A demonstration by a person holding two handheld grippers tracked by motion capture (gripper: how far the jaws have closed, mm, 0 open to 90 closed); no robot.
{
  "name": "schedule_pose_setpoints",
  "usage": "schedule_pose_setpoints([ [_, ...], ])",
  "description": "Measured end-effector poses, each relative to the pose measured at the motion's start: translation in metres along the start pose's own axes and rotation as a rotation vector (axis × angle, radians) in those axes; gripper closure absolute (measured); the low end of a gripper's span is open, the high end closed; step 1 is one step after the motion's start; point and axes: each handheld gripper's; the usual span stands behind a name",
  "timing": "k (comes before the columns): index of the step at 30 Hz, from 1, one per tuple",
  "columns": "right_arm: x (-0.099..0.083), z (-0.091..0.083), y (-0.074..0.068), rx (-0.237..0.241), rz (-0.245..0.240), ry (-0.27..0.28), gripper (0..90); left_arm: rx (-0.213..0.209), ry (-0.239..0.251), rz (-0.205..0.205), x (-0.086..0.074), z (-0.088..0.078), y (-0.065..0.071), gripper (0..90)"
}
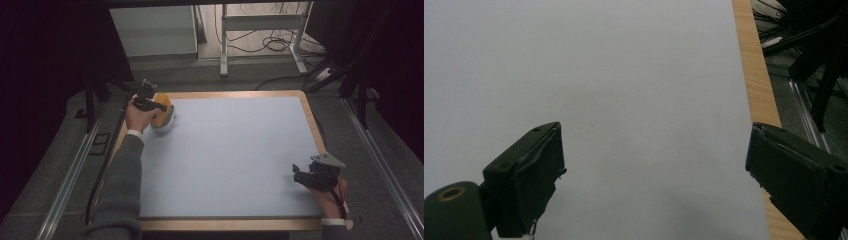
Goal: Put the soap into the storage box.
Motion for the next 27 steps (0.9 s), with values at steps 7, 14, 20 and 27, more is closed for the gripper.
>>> schedule_pose_setpoints([
  [7,0.0,0.001,-0.001,0.0,0.0,-0.003,8.8,0.014,0.006,-0.038,0.001,0.004,-0.007,61.2],
  [14,-0.001,0.001,0.0,-0.002,-0.001,-0.004,8.8,0.021,-0.012,-0.06,-0.001,0.013,-0.013,61.2],
  [20,-0.002,0.003,0.0,-0.001,-0.003,-0.01,8.8,0.009,-0.001,-0.077,-0.002,0.02,-0.015,61.1],
  [27,-0.002,0.003,-0.001,-0.001,-0.005,-0.013,8.8,0.015,-0.027,-0.084,-0.002,0.028,-0.017,60.9],
])
Point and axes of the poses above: each handheld gripper's, and its own axes: z roughly forward along the jaws, x roughly out of its top, y roughly to its right, and after that the axes turned 8 degrees about -x, right-handed
